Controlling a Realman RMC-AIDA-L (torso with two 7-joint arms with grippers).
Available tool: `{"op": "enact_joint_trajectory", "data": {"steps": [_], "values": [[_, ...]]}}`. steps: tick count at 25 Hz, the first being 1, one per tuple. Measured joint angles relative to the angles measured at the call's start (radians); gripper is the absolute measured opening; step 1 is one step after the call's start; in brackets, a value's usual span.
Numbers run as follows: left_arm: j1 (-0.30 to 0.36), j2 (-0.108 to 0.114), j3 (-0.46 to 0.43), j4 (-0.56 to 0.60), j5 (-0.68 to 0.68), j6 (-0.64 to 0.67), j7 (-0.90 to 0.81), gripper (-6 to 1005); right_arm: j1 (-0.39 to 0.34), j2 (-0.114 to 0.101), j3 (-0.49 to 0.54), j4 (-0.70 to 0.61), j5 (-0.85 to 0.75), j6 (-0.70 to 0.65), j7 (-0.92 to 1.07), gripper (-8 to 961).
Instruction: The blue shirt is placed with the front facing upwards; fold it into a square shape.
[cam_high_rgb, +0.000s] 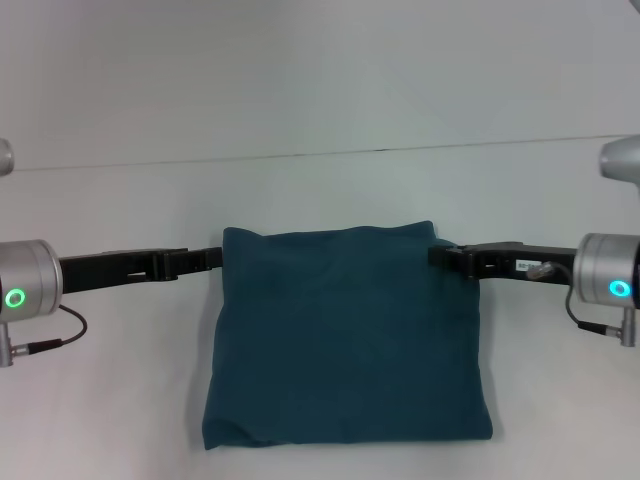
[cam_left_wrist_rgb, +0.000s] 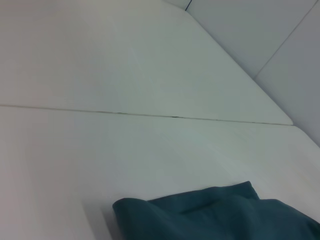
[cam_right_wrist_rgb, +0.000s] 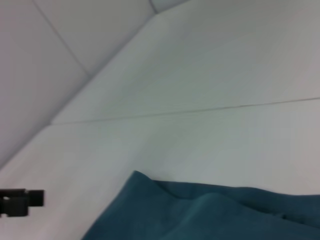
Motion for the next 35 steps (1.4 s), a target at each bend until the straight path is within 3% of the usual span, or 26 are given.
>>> {"op": "enact_joint_trajectory", "data": {"steps": [4,15,24,32,35], "values": [[-0.002,0.0,0.0,0.0,-0.001,-0.002,0.0,586,0.023,0.01,-0.054,0.046,-0.013,0.139,-0.013,61],[-0.004,0.0,0.001,-0.001,-0.001,-0.01,0.012,585,0.049,0.017,-0.076,0.08,0.011,0.251,-0.045,81],[0.002,0.002,-0.015,0.009,-0.006,0.046,0.051,586,-0.052,0.009,-0.064,-0.032,0.205,0.102,-0.177,97],[0.056,0.0,-0.096,-0.012,-0.156,0.32,0.244,586,-0.187,-0.008,-0.047,-0.097,0.305,-0.164,-0.353,111],[0.077,-0.002,-0.123,-0.034,-0.174,0.345,0.268,592,-0.217,-0.01,-0.015,-0.093,0.31,-0.252,-0.407,117]]}}
